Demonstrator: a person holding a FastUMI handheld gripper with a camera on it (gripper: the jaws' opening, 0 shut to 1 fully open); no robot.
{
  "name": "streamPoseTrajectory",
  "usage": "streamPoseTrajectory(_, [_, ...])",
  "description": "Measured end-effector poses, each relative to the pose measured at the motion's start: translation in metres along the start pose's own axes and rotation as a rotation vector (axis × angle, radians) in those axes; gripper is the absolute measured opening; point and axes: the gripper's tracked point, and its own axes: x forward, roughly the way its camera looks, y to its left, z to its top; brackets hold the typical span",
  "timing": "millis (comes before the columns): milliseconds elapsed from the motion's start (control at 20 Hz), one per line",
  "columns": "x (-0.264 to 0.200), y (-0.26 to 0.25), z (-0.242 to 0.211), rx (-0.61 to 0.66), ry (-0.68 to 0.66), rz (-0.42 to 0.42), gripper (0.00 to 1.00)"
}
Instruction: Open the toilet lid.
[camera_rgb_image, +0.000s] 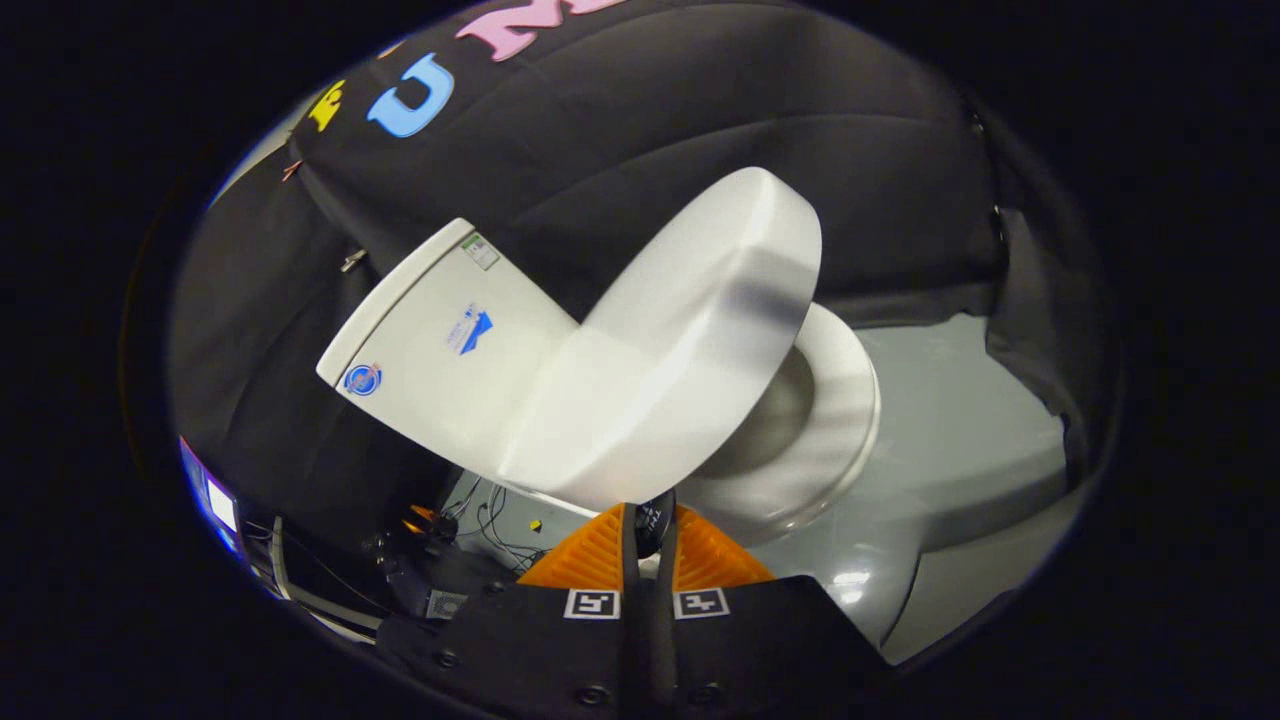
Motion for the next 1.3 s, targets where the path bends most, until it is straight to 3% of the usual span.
streamPoseTrajectory(300, [-0.013, 0.057, 0.034, -0.220, -0.079, -0.027, 0.05])
streamPoseTrajectory(700, [-0.013, 0.118, 0.059, -0.394, -0.138, -0.022, 0.05])
streamPoseTrajectory(1300, [0.013, 0.229, 0.080, -0.572, -0.202, 0.058, 0.05])
